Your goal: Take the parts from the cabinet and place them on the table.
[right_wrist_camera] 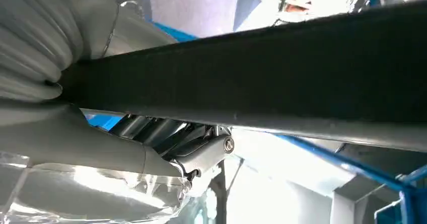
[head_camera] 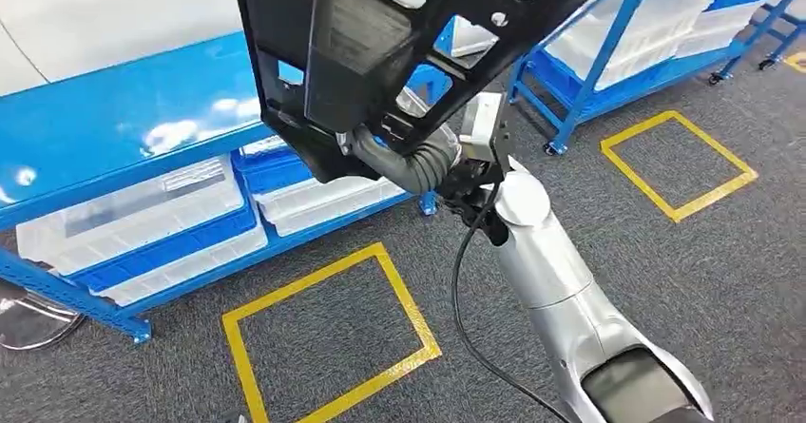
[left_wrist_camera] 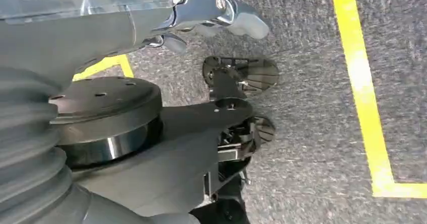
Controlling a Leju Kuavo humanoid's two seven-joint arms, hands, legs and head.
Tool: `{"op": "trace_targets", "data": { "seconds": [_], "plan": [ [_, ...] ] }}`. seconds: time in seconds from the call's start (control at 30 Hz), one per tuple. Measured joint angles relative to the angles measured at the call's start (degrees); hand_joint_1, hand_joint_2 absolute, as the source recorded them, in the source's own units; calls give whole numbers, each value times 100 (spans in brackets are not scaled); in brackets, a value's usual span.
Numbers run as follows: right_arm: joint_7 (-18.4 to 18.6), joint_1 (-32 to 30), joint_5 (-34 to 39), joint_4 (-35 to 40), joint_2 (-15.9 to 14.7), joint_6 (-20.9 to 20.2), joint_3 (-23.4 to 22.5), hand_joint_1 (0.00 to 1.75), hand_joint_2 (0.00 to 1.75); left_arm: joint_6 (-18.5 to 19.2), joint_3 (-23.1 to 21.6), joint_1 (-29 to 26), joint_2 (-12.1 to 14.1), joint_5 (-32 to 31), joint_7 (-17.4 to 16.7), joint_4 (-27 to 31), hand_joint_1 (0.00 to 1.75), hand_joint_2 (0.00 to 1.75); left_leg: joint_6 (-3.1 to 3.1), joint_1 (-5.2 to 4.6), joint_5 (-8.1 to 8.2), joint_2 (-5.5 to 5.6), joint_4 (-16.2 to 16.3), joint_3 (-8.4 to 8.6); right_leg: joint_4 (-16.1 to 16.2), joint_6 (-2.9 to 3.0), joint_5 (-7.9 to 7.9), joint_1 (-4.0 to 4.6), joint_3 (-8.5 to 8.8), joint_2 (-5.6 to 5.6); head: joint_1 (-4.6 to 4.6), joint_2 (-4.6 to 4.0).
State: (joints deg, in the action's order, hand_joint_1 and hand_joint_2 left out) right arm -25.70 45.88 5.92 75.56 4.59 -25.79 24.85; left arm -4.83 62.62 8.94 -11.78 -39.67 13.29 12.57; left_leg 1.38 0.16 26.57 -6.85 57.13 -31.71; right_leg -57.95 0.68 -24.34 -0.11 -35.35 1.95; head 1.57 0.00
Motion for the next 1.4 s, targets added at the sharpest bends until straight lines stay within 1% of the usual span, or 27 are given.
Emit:
{"op": "trace_targets", "data": {
  "seconds": [0.03, 0.1, 0.17, 0.2, 0.23, 0.3, 0.33, 0.37, 0.5, 0.53, 0.57, 0.6, 0.67, 0.7, 0.73, 0.8, 0.83, 0.87, 1.03, 1.1, 1.17, 1.2, 1.23, 1.27, 1.33, 1.37, 1.4],
  "plan": [
    [4, 3, -13, 15, 2, 4, -2, 175, 175, -32, -4, 8, 2, -15, 9, 0, 0, 175, 42, 32, 105, 175, 74, -32, 29, 34, 24, -29, 19, -58, 0, 0],
    [9, 15, -22, 28, 18, 11, -2, 175, 175, -90, -9, 0, 2, -61, 44, 0, 0, 175, 68, 55, 566, 542, 815, -335, 31, 79, 41, -39, 8, -174, 7, 0],
    [35, -13, -50, 28, 20, 17, 0, 175, 175, -177, -20, -10, 2, -114, 103, 0, 0, 175, 83, 54, 910, 632, 1734, -754, 28, 92, 49, -22, 2, -323, 7, 0],
    [41, -32, -57, 28, 20, 22, 0, 175, 175, -199, -35, -10, 2, -118, 126, 0, 0, 175, 83, 54, 899, 633, 1908, -847, 25, 93, 51, -16, 2, -401, 2, 0],
    [42, -44, -57, 28, 20, 22, 0, 175, 175, -212, -52, -8, 4, -133, 161, 0, 0, 175, 70, 53, 731, 637, 1759, -794, 13, 92, 52, -15, 4, -486, 4, 0],
    [42, -40, -57, 31, 20, 24, -2, 175, 175, -212, -74, 9, 9, -138, 203, 0, 0, 175, 24, 56, 180, 715, 830, -375, -19, 86, 49, -16, 9, -651, 4, 0],
    [41, -40, -59, 44, 20, 33, -2, 175, 175, -188, -94, 14, 9, -140, 236, 0, 0, 175, -6, 63, -63, 923, 306, -147, -35, 69, 41, -20, 7, -725, 4, 0],
    [39, -33, -63, 44, 20, 41, -2, 175, 175, -164, -98, 10, 18, -131, 256, 0, 0, 175, -34, 96, 12, 1218, 173, -85, -54, 30, 53, 1, -30, -777, -11, 0],
    [9, -62, -107, 44, 15, 81, -7, 175, 175, 37, -103, 26, 15, -50, 411, 0, 0, 175, -101, 72, -18, 1010, 32, -51, -2, -145, 158, -56, -134, -1054, -4, 0],
    [-7, -70, -116, 44, 11, 92, -13, 175, 175, 64, -103, 27, -2, -46, 428, -2, 0, 175, -148, 122, -63, 889, -30, -28, -52, -154, 103, -44, -146, -868, -9, 0],
    [-15, -43, -120, 41, 7, 98, -17, 175, 175, 85, -103, 35, 0, -31, 455, 0, 0, 175, -190, 114, -79, 840, -61, -22, -253, -168, -63, -8, -253, -526, -69, 0],
    [-22, -35, -125, 44, 7, 100, -17, 175, 175, 105, -103, 30, 0, -22, 463, -2, 0, 175, -203, 97, -81, 764, -61, -28, -644, -187, -278, -11, -435, -359, -83, 0],
    [-33, -63, -127, 35, 4, 100, -17, 175, 175, 116, -101, 3, 2, 9, 483, -2, 0, 175, -209, 82, -76, 605, -46, -39, -1568, -214, -645, -41, -871, -250, -83, 0],
    [-37, -84, -129, 20, 0, 100, -17, 175, 175, 118, -98, -6, 7, 13, 490, -2, 0, 175, -210, 79, -73, 519, -42, -45, -1829, -225, -678, -56, -998, -243, -83, 2],
    [-42, -99, -129, 9, -2, 98, -17, 175, 175, 125, -98, -7, 7, 15, 492, -2, 0, 175, -209, 78, -71, 446, -42, -44, -1750, -232, -577, -67, -954, -232, -83, 0],
    [-57, -92, -129, 4, 0, 98, -17, 175, 175, 133, -98, 2, 4, 26, 501, -2, 0, 175, -183, 78, -53, 316, -28, -39, -888, -218, -146, -67, -482, -153, -83, 0],
    [-74, -79, -131, 4, 0, 98, -17, 175, 175, 133, -98, 4, 2, 33, 505, -2, 0, 175, -165, 78, -37, 267, -15, -31, -337, -198, 53, -59, -170, -31, -85, 0],
    [-85, -65, -131, 4, 0, 96, -17, 175, 175, 133, -98, 5, 2, 35, 505, 0, 0, 175, -132, 44, -16, 219, -7, -31, -6, -147, -26, 6, -2, 241, -81, 0],
    [-127, -80, -159, 4, -4, 98, -57, 175, 175, 133, -101, 20, -2, 11, 505, -2, 0, 175, 19, 20, 37, -1, -13, 5, 40, 31, 58, 6, -37, -82, -77, 2],
    [-155, -77, -188, 2, 11, 98, -76, 175, 175, 133, -101, 19, -2, 11, 505, -2, 0, 175, 50, 63, 411, 455, 472, -183, 56, 93, 84, -26, -39, -176, -70, 0],
    [-168, -96, -214, -2, 26, 94, -79, 175, 175, 133, -101, -2, -2, 11, 500, -2, 0, 175, 70, 62, 856, 618, 1432, -618, 54, 108, 86, -17, -46, -314, -63, 0],
    [-171, -118, -232, -6, 26, 92, -79, 175, 175, 133, -101, -10, 0, 11, 494, -2, 0, 175, 72, 62, 967, 640, 1829, -809, 49, 108, 87, -7, -45, -391, -59, 0],
    [-170, -132, -240, -9, 26, 92, -79, 175, 175, 133, -101, -11, 4, 11, 490, -2, 0, 175, 65, 62, 914, 641, 1928, -880, 43, 108, 86, -3, -44, -469, -66, 0],
    [-170, -139, -240, -11, 26, 92, -83, 175, 175, 131, -101, -10, 4, 9, 487, -2, 0, 175, 55, 62, 722, 646, 1715, -802, 34, 107, 86, -4, -42, -551, -59, 0],
    [-170, -125, -240, -9, 28, 92, -94, 175, 175, 131, -101, -3, 7, 9, 487, -2, 0, 175, 20, 66, 151, 761, 717, -362, 4, 91, 76, -10, -32, -717, -61, 0],
    [-170, -114, -240, -9, 28, 92, -94, 175, 175, 131, -101, 1, 9, 9, 487, -2, 0, 175, -7, 79, -53, 972, 235, -158, -19, 75, 65, -14, -34, -785, -59, 0],
    [-170, -104, -240, -11, 31, 92, -94, 175, 175, 131, -101, -4, 11, 9, 483, -2, 0, 175, -17, 103, 32, 1148, 122, -100, -42, 42, 62, 12, -62, -842, -72, 0]
  ]
}}
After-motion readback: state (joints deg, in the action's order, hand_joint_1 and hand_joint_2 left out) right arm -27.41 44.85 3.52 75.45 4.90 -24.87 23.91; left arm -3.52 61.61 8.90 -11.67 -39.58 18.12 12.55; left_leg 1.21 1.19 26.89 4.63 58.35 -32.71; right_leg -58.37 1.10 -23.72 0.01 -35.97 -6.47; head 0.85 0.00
